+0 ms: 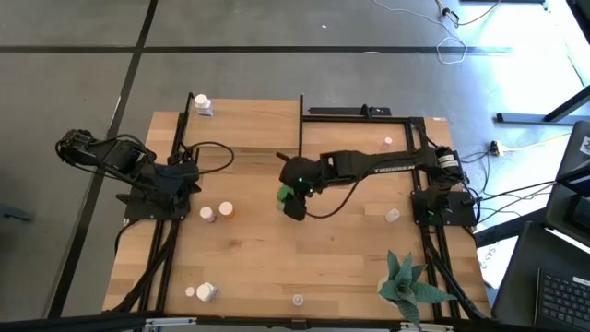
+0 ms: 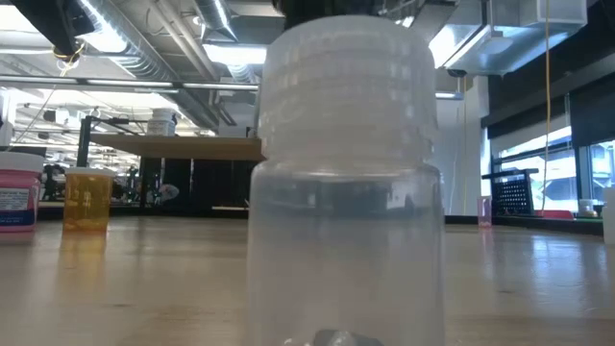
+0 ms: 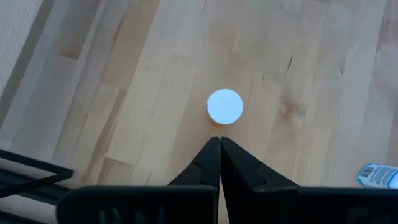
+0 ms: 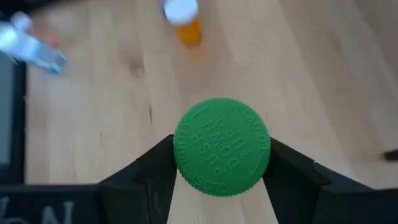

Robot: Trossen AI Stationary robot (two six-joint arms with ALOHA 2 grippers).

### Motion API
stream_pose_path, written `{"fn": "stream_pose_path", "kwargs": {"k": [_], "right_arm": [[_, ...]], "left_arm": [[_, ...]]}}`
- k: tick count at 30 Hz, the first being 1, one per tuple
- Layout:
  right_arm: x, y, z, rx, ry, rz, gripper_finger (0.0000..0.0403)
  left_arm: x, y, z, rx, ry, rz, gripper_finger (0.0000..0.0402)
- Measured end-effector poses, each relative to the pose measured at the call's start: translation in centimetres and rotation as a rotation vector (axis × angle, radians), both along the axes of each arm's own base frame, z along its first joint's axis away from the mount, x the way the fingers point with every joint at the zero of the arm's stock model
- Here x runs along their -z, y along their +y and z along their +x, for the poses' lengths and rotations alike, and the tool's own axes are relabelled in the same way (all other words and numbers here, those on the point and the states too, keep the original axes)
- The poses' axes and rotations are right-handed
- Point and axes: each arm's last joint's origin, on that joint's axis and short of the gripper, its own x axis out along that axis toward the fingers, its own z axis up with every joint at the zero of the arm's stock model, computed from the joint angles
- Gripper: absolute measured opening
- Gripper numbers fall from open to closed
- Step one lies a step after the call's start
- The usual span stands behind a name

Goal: Pick and place medicine bottles onto shelf by color
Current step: Put the green pill bottle on the shelf

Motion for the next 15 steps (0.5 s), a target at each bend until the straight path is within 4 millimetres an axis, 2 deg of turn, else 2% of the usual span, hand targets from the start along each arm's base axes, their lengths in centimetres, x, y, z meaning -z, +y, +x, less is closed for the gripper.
{"fn": "stream_pose_path", "kwargs": {"k": [7,11,15], "right_arm": [[-6.2,-2.4,0.0,0.006,-0.135,-0.046,0.0202],[-8.4,-4.3,-0.2,0.020,-0.190,-0.086,0.0203],[-9.3,-6.5,-0.5,0.047,-0.215,-0.120,0.0203]], "left_arm": [[0.0,0.0,0.0,0.000,0.000,0.000,0.0000],[0.0,0.0,0.0,-0.011,-0.007,0.008,0.0000],[-0.3,0.0,0.3,-0.006,-0.052,0.037,0.0000]]}}
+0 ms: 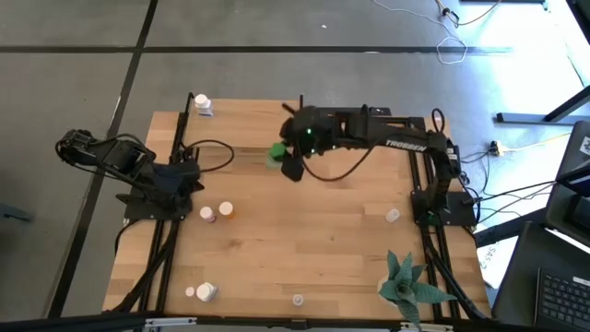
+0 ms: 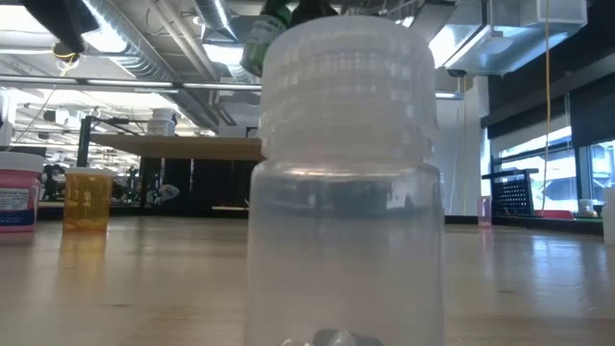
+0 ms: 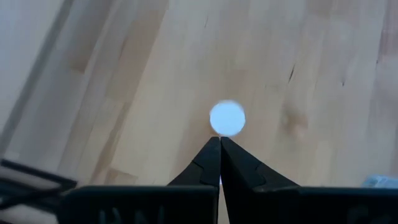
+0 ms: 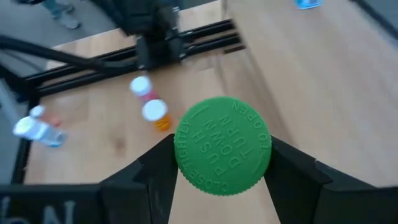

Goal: Pick and place medicine bottles onto shelf by color
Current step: Put the green pill bottle on the shelf

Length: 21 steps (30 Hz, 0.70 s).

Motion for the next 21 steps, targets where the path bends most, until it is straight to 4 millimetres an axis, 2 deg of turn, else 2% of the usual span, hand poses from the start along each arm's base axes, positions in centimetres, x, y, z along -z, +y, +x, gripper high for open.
{"fn": "stream_pose_path", "kwargs": {"k": [9,15,21], "right_arm": [[-0.1,-6.1,-1.2,0.082,-0.005,0.001,0.0204],[0.1,-9.8,-2.5,0.119,0.007,0.037,0.0204],[0.4,-12.2,-3.2,0.152,0.013,0.011,0.0204]], "left_arm": [[-2.2,0.1,1.8,-0.090,-0.312,0.237,0.0000],[-2.5,0.2,1.9,-0.123,-0.339,0.301,0.0000],[-2.7,0.6,1.9,-0.227,-0.359,0.352,0.0000]]}}
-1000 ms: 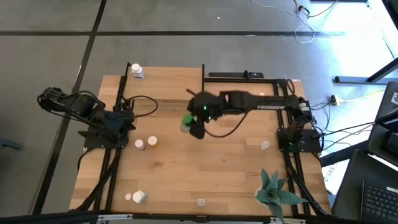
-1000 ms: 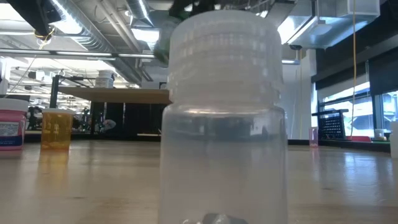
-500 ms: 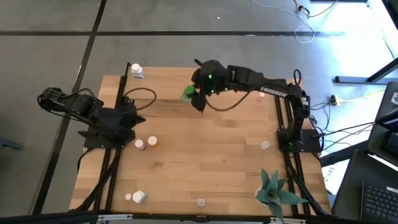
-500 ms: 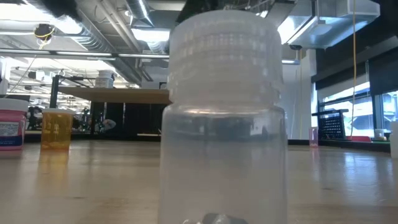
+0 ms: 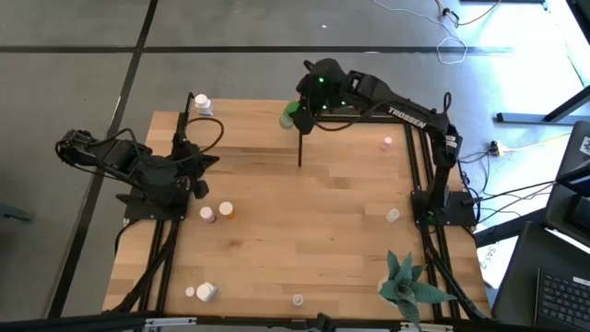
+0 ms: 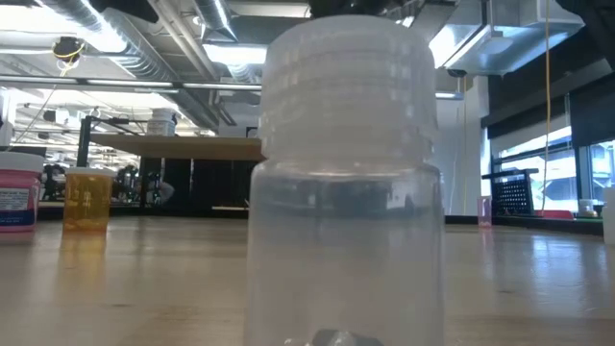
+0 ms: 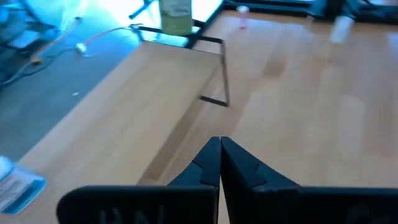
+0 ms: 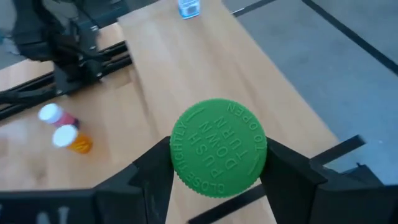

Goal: Pick and place medicine bottles onto shelf by color
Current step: Put the green pill bottle on the shelf

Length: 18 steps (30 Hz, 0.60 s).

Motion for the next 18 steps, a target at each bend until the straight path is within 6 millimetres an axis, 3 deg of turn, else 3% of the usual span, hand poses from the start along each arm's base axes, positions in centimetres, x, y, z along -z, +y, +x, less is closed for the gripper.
{"fn": "stream_pose_path", "kwargs": {"k": [10,18], "right_arm": [[4.2,-2.7,2.0,0.036,0.103,-0.032,0.0204],[4.7,-4.0,2.0,0.128,0.113,-0.088,0.0204]], "left_arm": [[0.0,0.6,0.1,-0.074,-0.015,-0.010,0.0000],[0.0,0.6,0.1,-0.071,-0.014,-0.014,0.0000]]}}
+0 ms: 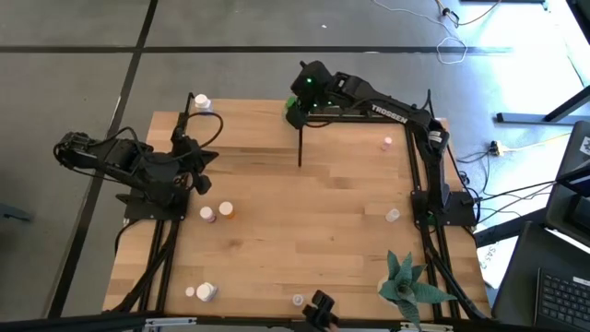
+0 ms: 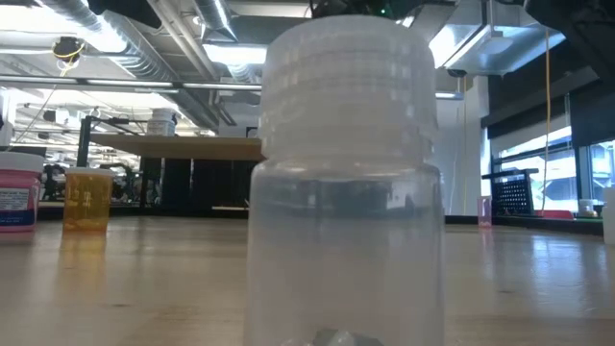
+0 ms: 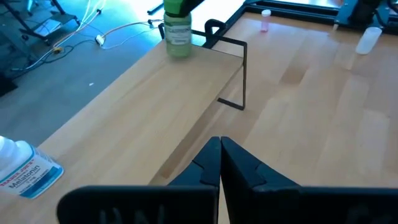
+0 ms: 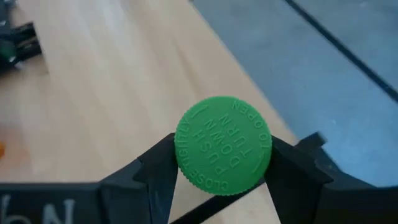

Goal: Pick and place medicine bottles onto shelf by color
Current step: Put the green pill bottle on the shelf

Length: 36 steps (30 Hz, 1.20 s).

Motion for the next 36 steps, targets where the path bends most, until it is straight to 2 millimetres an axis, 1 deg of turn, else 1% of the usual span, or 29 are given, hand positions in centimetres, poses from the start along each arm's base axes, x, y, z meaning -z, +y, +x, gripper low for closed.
{"fn": "stream_pose_path", "kwargs": {"k": [11,17,28,31,36], "right_arm": [[-0.15,-0.29,0.00,0.009,-0.019,-0.008,0.0204],[0.22,-0.38,-0.19,0.027,0.004,0.022,0.0204],[0.33,-0.63,-0.40,0.031,0.015,0.028,0.0205],[0.34,-0.63,-0.40,0.029,0.017,0.026,0.0213],[0.36,-0.62,-0.42,0.014,0.027,0.013,0.0240]], "left_arm": [[0.09,-0.16,0.07,0.055,0.012,-0.038,0.0000],[0.09,-0.17,0.06,0.057,0.012,-0.040,0.0000],[0.09,-0.17,0.07,0.058,0.013,-0.039,0.0000],[0.09,-0.17,0.06,0.058,0.013,-0.039,0.0000],[0.09,-0.17,0.06,0.058,0.013,-0.038,0.0000]]}}
